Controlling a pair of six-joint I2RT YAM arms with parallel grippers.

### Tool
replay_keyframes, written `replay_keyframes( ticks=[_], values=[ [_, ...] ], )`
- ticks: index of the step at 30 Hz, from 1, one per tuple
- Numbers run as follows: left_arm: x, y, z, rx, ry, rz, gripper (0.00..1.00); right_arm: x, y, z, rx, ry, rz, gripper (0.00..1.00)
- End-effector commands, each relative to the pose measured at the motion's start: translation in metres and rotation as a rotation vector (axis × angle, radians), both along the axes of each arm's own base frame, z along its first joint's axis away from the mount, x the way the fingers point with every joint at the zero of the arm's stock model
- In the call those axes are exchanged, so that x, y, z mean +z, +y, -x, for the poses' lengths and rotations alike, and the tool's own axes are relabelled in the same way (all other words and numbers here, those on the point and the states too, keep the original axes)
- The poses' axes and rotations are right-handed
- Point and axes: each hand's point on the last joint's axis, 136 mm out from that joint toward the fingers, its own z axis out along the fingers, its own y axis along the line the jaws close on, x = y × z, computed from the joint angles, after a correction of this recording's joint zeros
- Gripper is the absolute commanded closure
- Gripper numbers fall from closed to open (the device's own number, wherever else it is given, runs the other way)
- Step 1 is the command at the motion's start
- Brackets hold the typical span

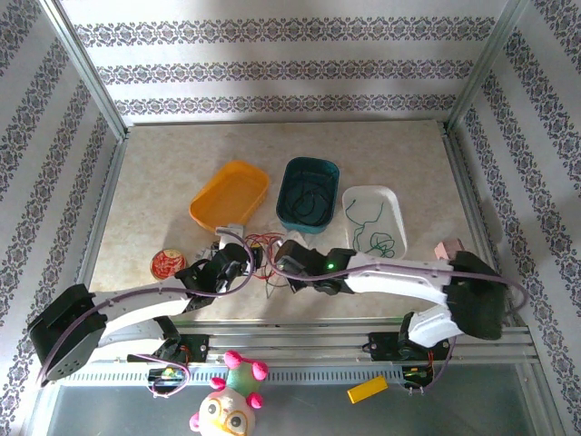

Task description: Untangle the cables

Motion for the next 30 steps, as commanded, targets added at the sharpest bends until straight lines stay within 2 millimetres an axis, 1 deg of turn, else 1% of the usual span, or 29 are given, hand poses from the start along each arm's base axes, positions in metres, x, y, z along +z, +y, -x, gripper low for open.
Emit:
replay_keyframes(
  ticks=[1, 6, 11, 21, 24, 26, 28, 30],
  values=[
    [0.007, -0.015, -0.006, -0.055, -0.015, 0.017, 0.23, 0.037, -0.028, -0.022, -0.084, -0.160, 0.005, 0.99],
    [-0.005, -0.017, -0.007, -0.057, 0.007, -0.007, 0.24, 0.096, -0.061, -0.037, -0.173, -0.349, -0.047, 0.99],
    [-0.024, -0.017, -0.006, -0.061, 0.046, -0.034, 0.26, 0.152, -0.097, -0.047, -0.284, -0.503, -0.111, 0.98],
    [-0.057, -0.017, -0.003, -0.048, 0.116, -0.066, 0.26, 0.262, -0.158, -0.055, -0.438, -0.739, -0.268, 0.98],
    [-0.061, -0.017, -0.002, -0.044, 0.127, -0.063, 0.27, 0.285, -0.174, -0.064, -0.469, -0.782, -0.277, 0.98],
    [-0.060, -0.017, -0.003, -0.043, 0.126, -0.063, 0.27, 0.295, -0.182, -0.076, -0.486, -0.788, -0.274, 0.98],
    [-0.059, -0.017, -0.003, -0.042, 0.121, -0.061, 0.27, 0.301, -0.190, -0.092, -0.511, -0.780, -0.267, 0.98],
    [-0.057, -0.017, -0.004, -0.040, 0.117, -0.055, 0.27, 0.300, -0.197, -0.113, -0.547, -0.761, -0.257, 0.98]
  ],
)
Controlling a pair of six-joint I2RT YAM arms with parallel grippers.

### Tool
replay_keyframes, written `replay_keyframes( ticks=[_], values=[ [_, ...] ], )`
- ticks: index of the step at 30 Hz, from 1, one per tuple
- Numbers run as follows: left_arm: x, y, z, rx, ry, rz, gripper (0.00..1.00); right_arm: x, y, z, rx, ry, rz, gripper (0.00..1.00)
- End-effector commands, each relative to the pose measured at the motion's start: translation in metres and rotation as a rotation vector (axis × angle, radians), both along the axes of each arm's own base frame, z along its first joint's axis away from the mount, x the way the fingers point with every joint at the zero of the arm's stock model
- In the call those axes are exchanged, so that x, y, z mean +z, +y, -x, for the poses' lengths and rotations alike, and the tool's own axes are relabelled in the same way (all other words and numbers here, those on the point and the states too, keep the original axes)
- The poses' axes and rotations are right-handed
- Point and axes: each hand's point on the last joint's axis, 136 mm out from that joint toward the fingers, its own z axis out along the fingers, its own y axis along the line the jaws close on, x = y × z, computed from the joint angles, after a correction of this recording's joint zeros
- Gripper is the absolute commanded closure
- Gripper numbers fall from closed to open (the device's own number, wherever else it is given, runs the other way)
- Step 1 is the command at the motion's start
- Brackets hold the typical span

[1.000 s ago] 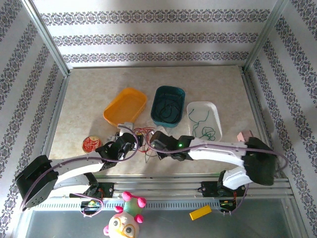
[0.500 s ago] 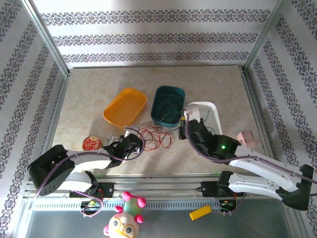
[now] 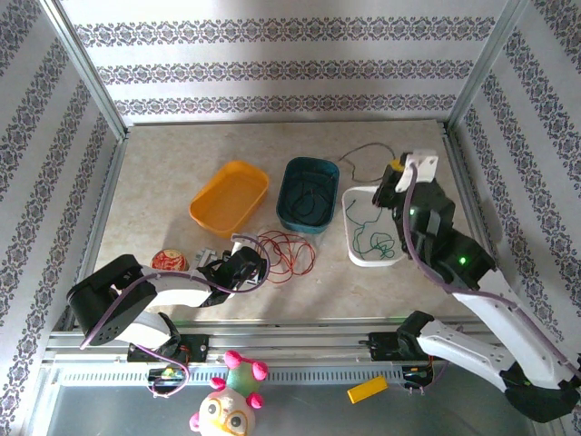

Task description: Untangle the cables

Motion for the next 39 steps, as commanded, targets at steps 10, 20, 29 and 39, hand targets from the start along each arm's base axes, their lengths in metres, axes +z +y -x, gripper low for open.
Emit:
replay_keyframes(
  ticks=[10, 20, 29, 39],
  values=[
    [0.015, 0.001, -0.005, 0.038, -0.036, 0.048, 0.26, -0.102, 0.056, -0.105, 0.164, 0.296, -0.097, 0.98],
    [0.016, 0.004, -0.003, 0.040, -0.036, 0.043, 0.26, -0.230, 0.098, -0.109, 0.216, 0.622, -0.184, 0.98],
    [0.019, 0.002, -0.004, 0.036, -0.041, 0.046, 0.26, -0.281, 0.108, -0.122, 0.148, 0.795, -0.194, 0.89],
    [0.048, 0.004, -0.006, 0.023, -0.106, 0.069, 0.25, -0.224, 0.082, -0.114, 0.074, 0.640, -0.196, 0.49]
  ],
)
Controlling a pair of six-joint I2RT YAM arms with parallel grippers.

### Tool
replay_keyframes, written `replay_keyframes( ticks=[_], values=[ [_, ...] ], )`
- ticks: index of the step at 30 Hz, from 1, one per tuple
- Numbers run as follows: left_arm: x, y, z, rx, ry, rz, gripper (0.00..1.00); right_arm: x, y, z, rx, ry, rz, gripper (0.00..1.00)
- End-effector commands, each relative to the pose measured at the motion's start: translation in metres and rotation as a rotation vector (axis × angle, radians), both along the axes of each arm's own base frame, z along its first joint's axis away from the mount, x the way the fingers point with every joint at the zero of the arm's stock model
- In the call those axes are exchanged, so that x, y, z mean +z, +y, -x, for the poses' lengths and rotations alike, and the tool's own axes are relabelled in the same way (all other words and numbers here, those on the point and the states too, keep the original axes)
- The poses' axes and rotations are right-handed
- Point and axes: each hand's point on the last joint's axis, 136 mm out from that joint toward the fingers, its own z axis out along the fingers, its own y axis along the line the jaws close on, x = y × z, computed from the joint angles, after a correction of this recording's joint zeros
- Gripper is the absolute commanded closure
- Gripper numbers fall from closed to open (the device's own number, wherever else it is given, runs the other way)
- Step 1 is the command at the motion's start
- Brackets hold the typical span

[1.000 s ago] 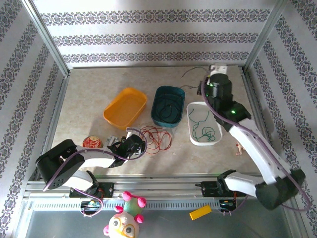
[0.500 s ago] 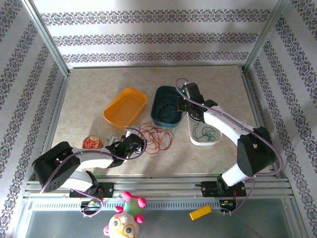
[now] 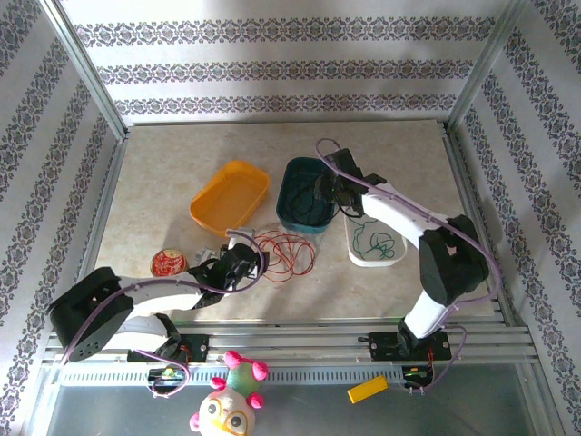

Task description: Untangle the cables

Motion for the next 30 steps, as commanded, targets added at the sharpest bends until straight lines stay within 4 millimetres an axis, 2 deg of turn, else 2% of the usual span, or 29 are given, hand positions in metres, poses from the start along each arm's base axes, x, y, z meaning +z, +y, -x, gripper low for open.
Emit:
replay_keyframes(
  ticks=[1, 4, 8, 11, 14, 19, 23, 27, 30],
  values=[
    [0.009, 0.006, 0.000, -0.002, -0.023, -0.030, 0.25, 0.045, -0.015, 0.011, -0.043, -0.110, -0.007, 0.49],
    [0.019, -0.008, 0.002, -0.094, -0.039, -0.004, 0.23, 0.058, -0.018, 0.032, -0.027, -0.147, -0.027, 0.49],
    [0.028, -0.042, 0.015, -0.297, -0.020, 0.046, 0.22, 0.055, -0.011, 0.067, 0.044, -0.129, -0.096, 0.49],
    [0.033, -0.065, 0.026, -0.427, 0.002, 0.094, 0.23, 0.042, -0.002, 0.094, 0.083, -0.093, -0.120, 0.49],
    [0.038, -0.088, 0.034, -0.539, 0.021, 0.120, 0.23, 0.029, -0.005, 0.113, 0.069, -0.068, -0.117, 0.49],
    [0.037, -0.112, 0.034, -0.613, 0.044, 0.099, 0.25, 0.015, -0.022, 0.127, -0.011, -0.062, -0.144, 0.49],
    [0.026, -0.124, 0.028, -0.615, 0.073, 0.051, 0.29, 0.017, -0.031, 0.130, -0.030, -0.076, -0.142, 0.49],
    [0.014, -0.124, 0.017, -0.560, 0.082, 0.006, 0.32, 0.022, -0.035, 0.132, -0.038, -0.090, -0.147, 0.49],
    [0.008, -0.112, 0.000, -0.453, 0.067, -0.052, 0.40, 0.023, -0.037, 0.135, -0.041, -0.098, -0.152, 0.49]
  ],
)
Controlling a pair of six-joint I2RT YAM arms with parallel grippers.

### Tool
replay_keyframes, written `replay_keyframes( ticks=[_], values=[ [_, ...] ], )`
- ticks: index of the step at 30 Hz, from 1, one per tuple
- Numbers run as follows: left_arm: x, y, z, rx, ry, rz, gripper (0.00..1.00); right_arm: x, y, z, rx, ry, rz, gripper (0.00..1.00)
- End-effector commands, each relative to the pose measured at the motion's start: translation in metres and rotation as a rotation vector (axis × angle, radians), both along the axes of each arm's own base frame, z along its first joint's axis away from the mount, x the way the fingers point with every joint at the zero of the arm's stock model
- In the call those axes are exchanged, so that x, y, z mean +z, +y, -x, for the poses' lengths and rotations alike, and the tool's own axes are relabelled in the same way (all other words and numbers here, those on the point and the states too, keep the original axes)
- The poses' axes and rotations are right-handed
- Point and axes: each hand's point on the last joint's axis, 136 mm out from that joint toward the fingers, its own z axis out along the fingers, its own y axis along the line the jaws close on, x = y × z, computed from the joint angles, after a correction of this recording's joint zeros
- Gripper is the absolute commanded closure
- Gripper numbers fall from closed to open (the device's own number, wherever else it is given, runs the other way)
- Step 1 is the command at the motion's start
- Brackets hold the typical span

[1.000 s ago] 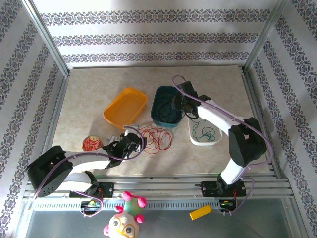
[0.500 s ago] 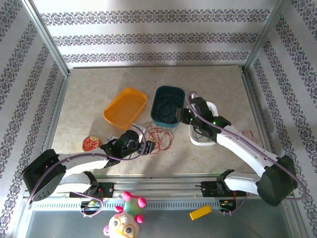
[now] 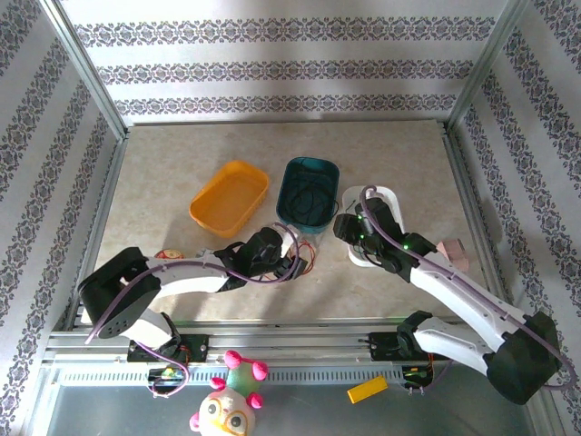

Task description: Untangle the cables

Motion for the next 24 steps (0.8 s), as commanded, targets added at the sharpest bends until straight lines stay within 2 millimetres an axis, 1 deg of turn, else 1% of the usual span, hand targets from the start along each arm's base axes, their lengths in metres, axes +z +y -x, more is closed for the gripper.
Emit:
replay_keyframes(
  ticks=[1, 3, 4, 5, 6, 8, 10, 11, 14, 19, 24],
  values=[
    [-0.005, 0.009, -0.015, 0.090, -0.036, -0.076, 0.41, -0.001, -0.010, 0.003, -0.040, -0.005, 0.004, 0.49],
    [-0.008, 0.007, -0.018, 0.096, -0.036, -0.083, 0.45, -0.001, -0.011, 0.005, -0.042, -0.008, -0.001, 0.50],
    [-0.011, 0.006, -0.019, 0.098, -0.033, -0.084, 0.48, -0.002, -0.013, 0.006, -0.044, -0.007, -0.001, 0.50],
    [-0.012, 0.005, -0.019, 0.098, -0.029, -0.080, 0.53, -0.002, -0.013, 0.007, -0.047, -0.008, -0.005, 0.50],
    [-0.012, 0.003, -0.019, 0.093, -0.026, -0.076, 0.60, -0.002, -0.014, 0.008, -0.049, -0.006, -0.004, 0.50],
    [-0.005, -0.003, -0.018, 0.077, -0.028, -0.044, 0.81, -0.002, -0.017, 0.009, -0.057, -0.008, -0.005, 0.50],
    [0.009, -0.006, -0.017, 0.065, -0.044, 0.007, 0.91, -0.003, -0.019, 0.011, -0.063, -0.008, -0.004, 0.50],
    [0.018, -0.007, -0.016, 0.068, -0.055, 0.032, 0.94, -0.003, -0.020, 0.012, -0.067, -0.009, -0.004, 0.50],
    [0.051, -0.004, -0.015, 0.078, -0.098, 0.094, 0.95, -0.006, -0.023, 0.013, -0.075, -0.008, -0.001, 0.50],
    [0.116, 0.007, -0.009, 0.085, -0.197, 0.214, 0.96, -0.010, -0.026, 0.013, -0.087, -0.001, 0.001, 0.50],
    [0.172, 0.030, -0.005, 0.135, -0.289, 0.298, 0.98, -0.008, -0.025, 0.010, -0.090, -0.009, 0.003, 0.51]
  ],
)
